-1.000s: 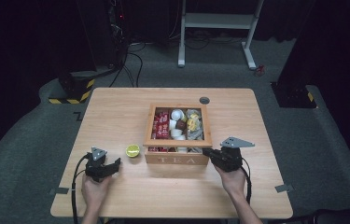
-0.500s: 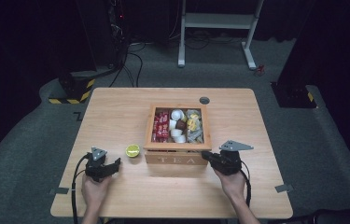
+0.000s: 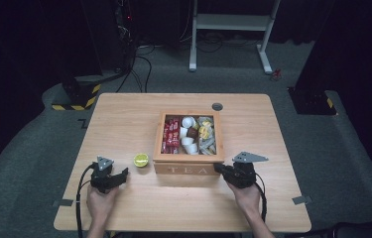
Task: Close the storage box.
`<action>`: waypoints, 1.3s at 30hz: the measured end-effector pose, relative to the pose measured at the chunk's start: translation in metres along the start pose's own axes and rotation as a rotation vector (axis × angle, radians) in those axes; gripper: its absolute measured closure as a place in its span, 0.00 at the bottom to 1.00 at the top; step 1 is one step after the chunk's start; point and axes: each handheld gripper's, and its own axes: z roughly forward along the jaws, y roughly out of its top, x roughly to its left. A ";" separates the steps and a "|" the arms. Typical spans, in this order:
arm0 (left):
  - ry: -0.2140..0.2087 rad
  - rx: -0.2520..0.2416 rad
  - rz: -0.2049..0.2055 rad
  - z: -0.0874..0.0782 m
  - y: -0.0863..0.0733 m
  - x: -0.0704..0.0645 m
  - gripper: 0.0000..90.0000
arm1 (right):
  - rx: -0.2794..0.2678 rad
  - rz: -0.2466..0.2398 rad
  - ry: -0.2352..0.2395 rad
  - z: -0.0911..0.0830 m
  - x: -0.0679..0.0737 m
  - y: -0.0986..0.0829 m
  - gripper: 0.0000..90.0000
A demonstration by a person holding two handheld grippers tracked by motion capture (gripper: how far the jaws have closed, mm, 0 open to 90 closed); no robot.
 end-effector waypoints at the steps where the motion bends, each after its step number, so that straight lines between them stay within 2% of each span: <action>1: 0.000 0.000 0.000 0.000 0.000 0.000 0.35 | 0.002 -0.004 0.001 0.000 0.000 0.000 0.96; 20: -0.001 0.000 -0.001 0.000 0.000 0.000 0.35 | 0.037 -0.006 0.008 0.003 -0.001 -0.005 0.95; 23: 0.000 0.000 0.000 0.000 0.000 0.000 0.35 | 0.012 -0.005 0.020 -0.003 -0.002 -0.004 0.95; 39: -0.001 -0.001 -0.001 0.000 0.000 0.000 0.35 | -0.045 -0.039 -0.005 -0.024 -0.005 0.016 0.94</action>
